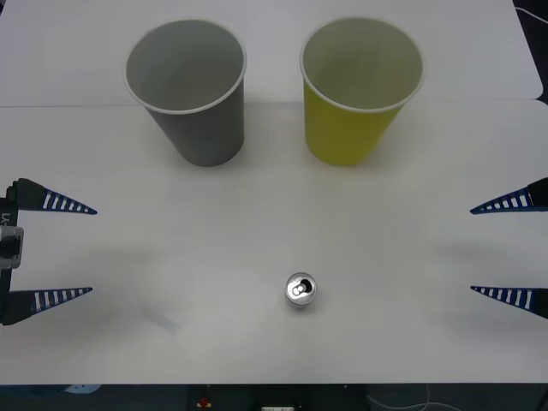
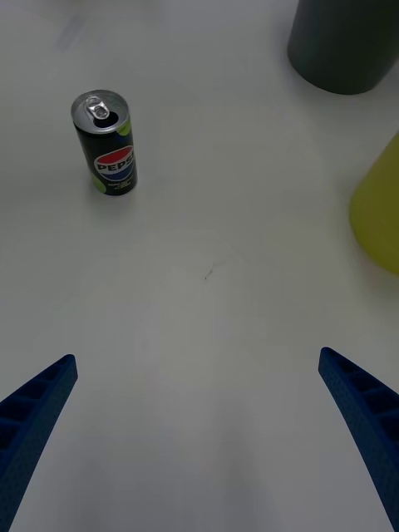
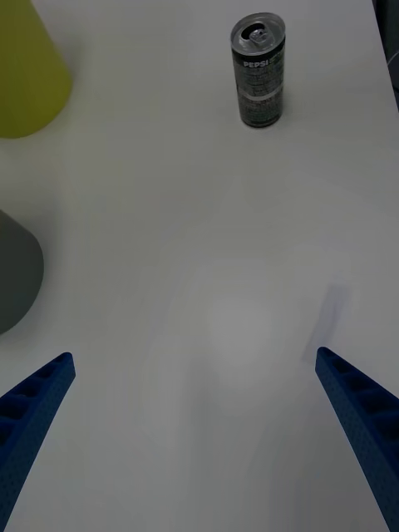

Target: Put the can into the green bin and the plastic bottle into the gray bin

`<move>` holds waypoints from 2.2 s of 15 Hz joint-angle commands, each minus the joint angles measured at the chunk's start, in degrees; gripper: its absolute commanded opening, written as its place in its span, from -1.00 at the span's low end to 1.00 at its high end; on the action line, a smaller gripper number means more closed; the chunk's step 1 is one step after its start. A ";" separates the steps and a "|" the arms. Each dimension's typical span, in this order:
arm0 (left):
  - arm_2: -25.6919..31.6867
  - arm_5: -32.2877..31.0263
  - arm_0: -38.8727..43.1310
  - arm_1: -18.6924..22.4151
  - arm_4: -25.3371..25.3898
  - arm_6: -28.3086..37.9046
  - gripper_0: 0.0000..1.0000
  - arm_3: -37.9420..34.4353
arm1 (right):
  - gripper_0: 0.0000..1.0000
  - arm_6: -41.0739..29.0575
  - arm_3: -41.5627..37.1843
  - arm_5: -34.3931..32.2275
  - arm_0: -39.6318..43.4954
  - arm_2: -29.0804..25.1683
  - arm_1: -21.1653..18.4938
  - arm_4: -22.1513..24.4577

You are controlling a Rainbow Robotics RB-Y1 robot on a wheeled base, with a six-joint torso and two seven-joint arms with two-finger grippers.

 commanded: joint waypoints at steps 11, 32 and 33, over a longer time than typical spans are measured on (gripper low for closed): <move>0.00 0.00 0.00 0.00 0.00 0.00 1.00 0.00 | 1.00 1.92 3.73 0.31 -1.11 3.93 0.66 -2.84; 0.00 0.00 0.00 0.00 0.00 0.00 1.00 0.00 | 1.00 21.17 26.49 -0.04 -17.11 28.45 20.26 -8.38; 0.00 0.00 0.00 0.00 0.00 0.00 1.00 0.00 | 1.00 21.87 28.08 -0.13 -17.81 29.41 21.93 -8.38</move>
